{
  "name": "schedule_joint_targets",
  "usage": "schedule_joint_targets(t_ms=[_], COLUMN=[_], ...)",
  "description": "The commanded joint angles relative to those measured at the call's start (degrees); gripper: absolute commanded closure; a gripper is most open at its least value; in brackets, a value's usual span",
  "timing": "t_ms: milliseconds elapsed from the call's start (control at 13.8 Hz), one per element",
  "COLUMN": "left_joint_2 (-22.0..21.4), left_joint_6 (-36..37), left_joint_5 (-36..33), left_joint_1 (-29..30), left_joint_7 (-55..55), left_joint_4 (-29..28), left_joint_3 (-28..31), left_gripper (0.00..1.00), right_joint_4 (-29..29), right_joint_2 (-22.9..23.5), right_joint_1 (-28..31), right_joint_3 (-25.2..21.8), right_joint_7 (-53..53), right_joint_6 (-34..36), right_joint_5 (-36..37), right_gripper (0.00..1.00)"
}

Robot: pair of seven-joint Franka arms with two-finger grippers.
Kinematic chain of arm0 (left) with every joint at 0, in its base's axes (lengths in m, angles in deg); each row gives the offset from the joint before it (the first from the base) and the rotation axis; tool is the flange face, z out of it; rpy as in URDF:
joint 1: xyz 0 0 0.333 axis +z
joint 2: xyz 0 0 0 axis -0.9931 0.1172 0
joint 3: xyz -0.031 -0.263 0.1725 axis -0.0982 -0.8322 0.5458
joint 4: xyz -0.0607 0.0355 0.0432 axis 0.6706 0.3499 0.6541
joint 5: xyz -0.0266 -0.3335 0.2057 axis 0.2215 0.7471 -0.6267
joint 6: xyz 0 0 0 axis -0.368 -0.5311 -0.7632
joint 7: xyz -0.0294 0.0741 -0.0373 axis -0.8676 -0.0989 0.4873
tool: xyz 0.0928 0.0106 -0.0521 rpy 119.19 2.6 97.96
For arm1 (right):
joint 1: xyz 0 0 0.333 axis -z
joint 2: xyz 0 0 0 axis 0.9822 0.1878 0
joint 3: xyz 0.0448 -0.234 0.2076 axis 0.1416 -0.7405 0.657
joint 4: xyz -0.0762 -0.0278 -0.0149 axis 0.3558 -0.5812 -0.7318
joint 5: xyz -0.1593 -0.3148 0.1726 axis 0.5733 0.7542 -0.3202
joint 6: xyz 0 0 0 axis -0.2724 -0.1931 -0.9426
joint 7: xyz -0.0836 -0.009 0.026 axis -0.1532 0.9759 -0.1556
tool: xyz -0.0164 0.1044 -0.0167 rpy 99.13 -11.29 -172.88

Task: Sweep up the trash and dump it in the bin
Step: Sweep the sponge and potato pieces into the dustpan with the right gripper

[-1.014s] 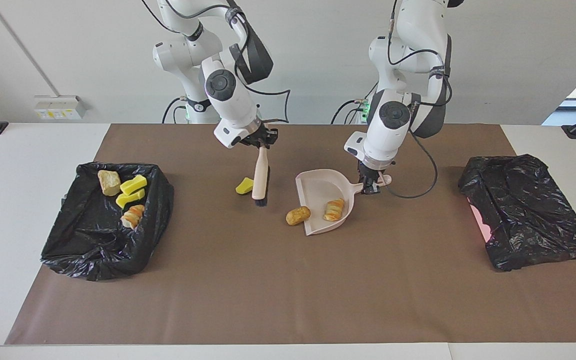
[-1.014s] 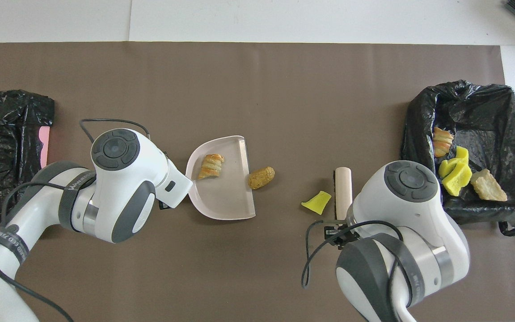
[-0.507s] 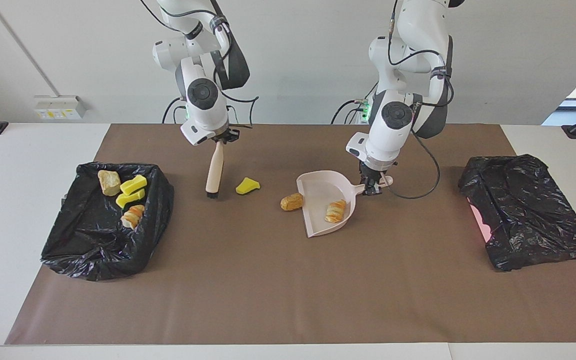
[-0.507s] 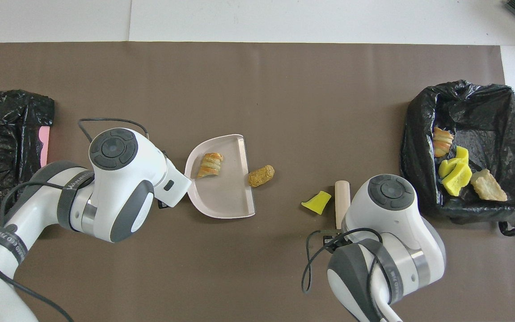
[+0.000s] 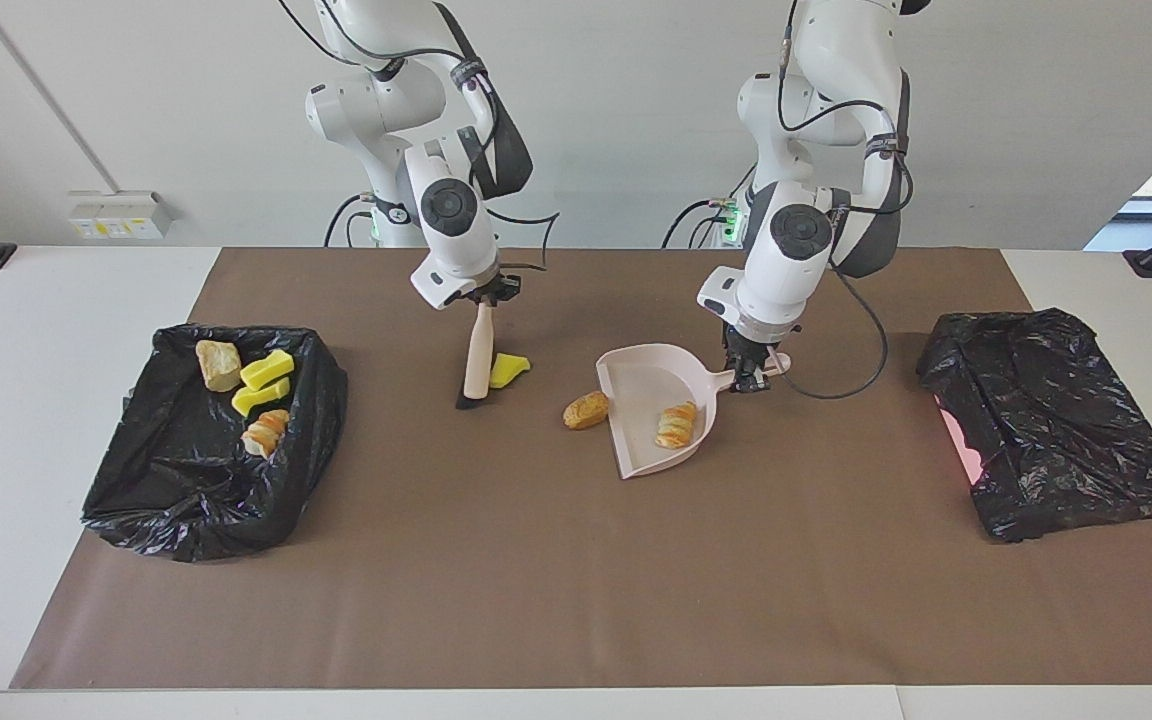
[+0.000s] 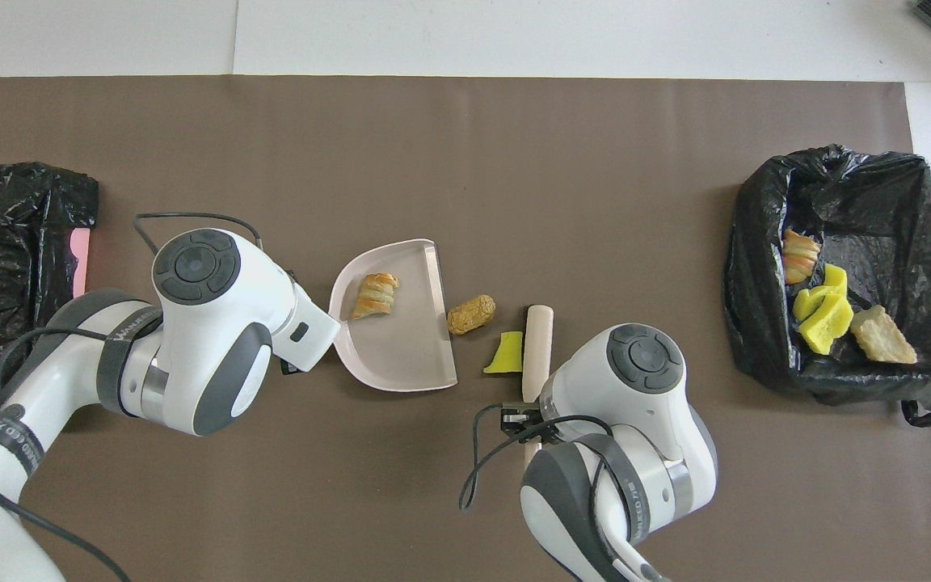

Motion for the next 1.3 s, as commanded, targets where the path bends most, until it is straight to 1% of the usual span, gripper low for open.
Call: schedule_joint_targets(t_ms=[0, 145, 435, 507, 652, 725, 797, 870, 942, 1014, 1087, 1159, 1232], left_joint_2=[-1.53, -1.53, -1.53, -1.53, -1.53, -1.53, -1.62, -1.62, -1.62, -1.62, -1.62, -1.62, -1.54], left_joint_6=[-1.56, -1.47, -1.3, -1.3, -1.3, -1.3, -1.3, -1.3, -1.3, -1.3, -1.38, -1.38, -1.38], left_joint_5=[-1.25, -1.25, -1.25, -1.25, -1.25, -1.25, -1.25, -1.25, -1.25, -1.25, -1.25, -1.25, -1.25], left_joint_1=[0.83, 0.91, 1.44, 1.44, 1.44, 1.44, 1.44, 1.44, 1.44, 1.44, 1.44, 1.44, 1.53], left_joint_7=[-0.4, -0.4, -0.4, -0.4, -0.4, -0.4, -0.4, -0.4, -0.4, -0.4, -0.4, -0.4, -0.57], left_joint_4=[-2.1, -2.1, -2.1, -2.1, -2.1, -2.1, -2.1, -2.1, -2.1, -2.19, -2.1, -2.19, -2.1], left_joint_3=[-0.19, -0.19, -0.27, -0.27, -0.27, -0.27, -0.19, -0.27, -0.27, -0.19, -0.19, -0.27, -0.19], left_gripper=[1.0, 1.0, 1.0, 1.0, 1.0, 1.0, 1.0, 1.0, 1.0, 1.0, 1.0, 1.0, 1.0], right_joint_4=[-4.09, -6.55, -11.73, -13.23, -15.6, -16.05, -15.79, -15.79, -15.79, -16.05, -16.05, -16.05, -16.58], right_joint_2=[5.08, 7.28, 9.83, 10.27, 10.63, 9.58, 6.79, 4.41, 2.39, 2.37, 3.76, 5.16, 5.79], right_joint_1=[-2.91, -4.41, -7.13, -7.41, -7.5, -7.06, -6.45, -5.23, -2.86, -1.88, -0.39, 0.93, 1.2], right_joint_3=[0.12, 0.12, 0.21, 0.21, 0.21, -0.05, -0.49, -1.02, -0.76, -0.58, -0.76, -0.84, -0.85], right_joint_7=[-0.5, -0.32, -0.5, -0.32, 2.73, 5.45, 6.78, 7.32, 8.11, 7.25, 3.58, -2.89, -7.13], right_joint_6=[-5.41, -7.88, -12.37, -12.37, -11.5, -10.1, -5.83, -0.21, 4.63, 8.07, 9.15, 9.59, 10.38], right_joint_5=[-6.23, -9.05, -20.03, -21.36, -21.28, -20.32, -18.92, -15.34, -9.74, -2.28, 0.75, 0.78, 1.74], right_gripper=[1.0, 1.0, 1.0, 1.0, 1.0, 1.0, 1.0, 1.0, 1.0, 1.0, 1.0, 1.0, 1.0])
